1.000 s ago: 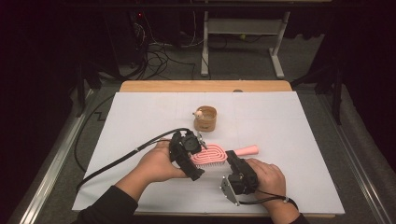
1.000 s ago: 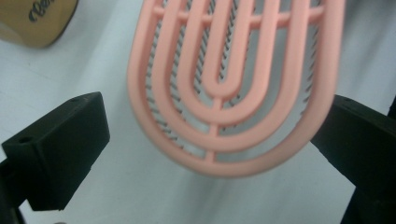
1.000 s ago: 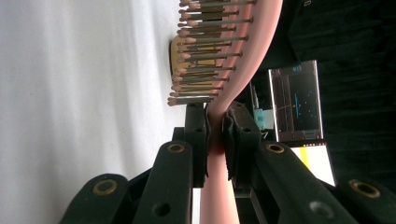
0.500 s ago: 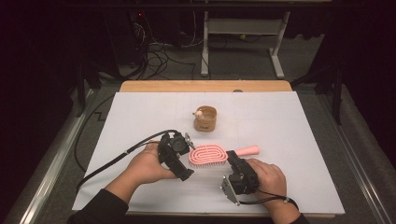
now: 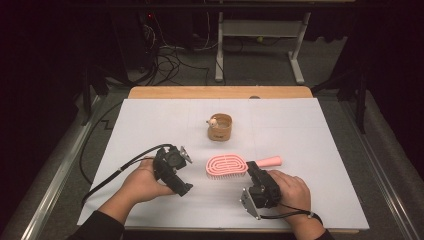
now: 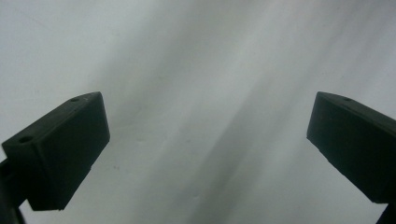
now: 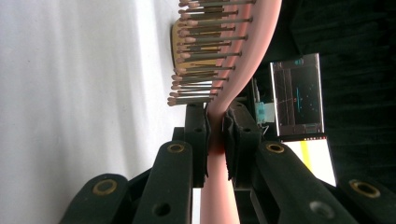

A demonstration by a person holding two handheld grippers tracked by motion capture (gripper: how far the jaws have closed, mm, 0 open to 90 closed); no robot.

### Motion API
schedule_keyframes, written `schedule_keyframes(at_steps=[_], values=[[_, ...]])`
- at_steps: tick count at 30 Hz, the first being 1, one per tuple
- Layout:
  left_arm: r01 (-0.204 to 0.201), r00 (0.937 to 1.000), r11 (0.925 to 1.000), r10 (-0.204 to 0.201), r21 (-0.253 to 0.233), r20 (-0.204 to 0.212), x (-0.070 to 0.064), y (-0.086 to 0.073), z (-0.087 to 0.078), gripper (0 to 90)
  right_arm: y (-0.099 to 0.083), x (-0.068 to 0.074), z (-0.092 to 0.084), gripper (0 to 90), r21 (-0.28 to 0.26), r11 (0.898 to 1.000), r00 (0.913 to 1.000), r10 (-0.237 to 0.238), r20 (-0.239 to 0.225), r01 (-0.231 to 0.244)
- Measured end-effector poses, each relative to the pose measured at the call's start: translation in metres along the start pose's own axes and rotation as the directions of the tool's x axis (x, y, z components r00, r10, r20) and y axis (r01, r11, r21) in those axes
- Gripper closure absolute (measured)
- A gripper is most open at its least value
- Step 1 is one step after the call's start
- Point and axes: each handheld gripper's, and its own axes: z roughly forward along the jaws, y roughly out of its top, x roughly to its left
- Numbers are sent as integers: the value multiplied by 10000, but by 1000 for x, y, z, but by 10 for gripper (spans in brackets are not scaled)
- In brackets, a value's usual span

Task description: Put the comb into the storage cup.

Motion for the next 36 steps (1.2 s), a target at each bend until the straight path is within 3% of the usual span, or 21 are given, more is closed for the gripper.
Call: schedule_keyframes(at_steps=[9,10,11,13,14,15,16,17,18,19,24,25,26,27,28,29,30,31,33,35,36], values=[[758,9971,9932,-747,-878,160,9,-24,0,0,-2,-1,0,819,41,10000,10000,16,-21,-16],[965,9953,9876,-947,-1235,204,11,-30,0,0,-2,-1,0,819,43,10000,10000,14,-20,-14],[965,9953,9876,-947,-1235,204,11,-30,0,0,-2,-1,0,819,43,10000,10000,14,-20,-14],[1228,9924,9764,-1209,-1778,217,13,-38,0,0,-2,-1,0,819,56,10000,10000,36,3,-36],[1228,9924,9764,-1209,-1778,217,13,-38,0,0,-2,-1,0,819,56,10000,10000,36,3,-36],[1497,9887,9624,-1473,-2264,276,14,-45,1,0,-2,-1,-1,819,62,10000,10000,65,7,-65],[1497,9887,9624,-1473,-2264,276,14,-45,1,0,-2,-2,-1,819,61,10000,10000,66,12,-66],[1639,9864,9544,-1609,-2497,327,16,-48,1,0,-2,-2,-1,819,61,10000,10000,66,12,-66],[1795,9835,9388,-1786,-2940,301,17,-55,1,0,-3,-2,-2,819,96,9999,9999,112,14,-112],[1795,9835,9388,-1786,-2940,301,17,-55,1,0,-3,-2,-2,819,96,9999,9999,112,14,-112],[2181,9750,8981,-2173,-3820,457,19,-71,5,0,-3,-3,-2,819,93,9997,9997,238,4,-238],[2202,9740,8868,-2223,-4063,426,19,-74,5,0,-3,-3,-2,819,93,9997,9997,238,4,-238],[2393,9695,8596,-2365,-4514,637,20,-79,6,0,-4,-4,-2,819,93,9995,9995,303,-23,-303],[2433,9684,8452,-2397,-4759,694,20,-82,5,0,-4,-4,-2,819,81,9994,9994,345,-31,-345],[2433,9684,8452,-2397,-4759,694,20,-82,5,0,-4,-5,-2,819,78,9992,9992,389,-31,-389],[2430,9679,8350,-2422,-4938,667,20,-84,5,0,-4,-5,-2,819,78,9992,9992,389,-31,-389],[2425,9676,8038,-2413,-5432,748,19,-89,3,0,-4,-5,-3,819,70,9985,9985,539,-45,-539],[2425,9676,8038,-2413,-5432,748,19,-89,3,0,-4,-6,-3,819,39,9982,9982,602,-58,-602],[2580,9626,7632,-2555,-5925,902,21,-97,4,0,-5,-7,-3,820,19,9974,9974,718,-74,-718],[2427,9650,7637,-2530,-5982,686,20,-98,5,0,-5,-8,-3,819,42,9958,9957,916,-119,-915],[2418,9649,7536,-2534,-6112,693,20,-100,5,0,-6,-8,-3,819,55,9950,9949,997,-138,-996]])
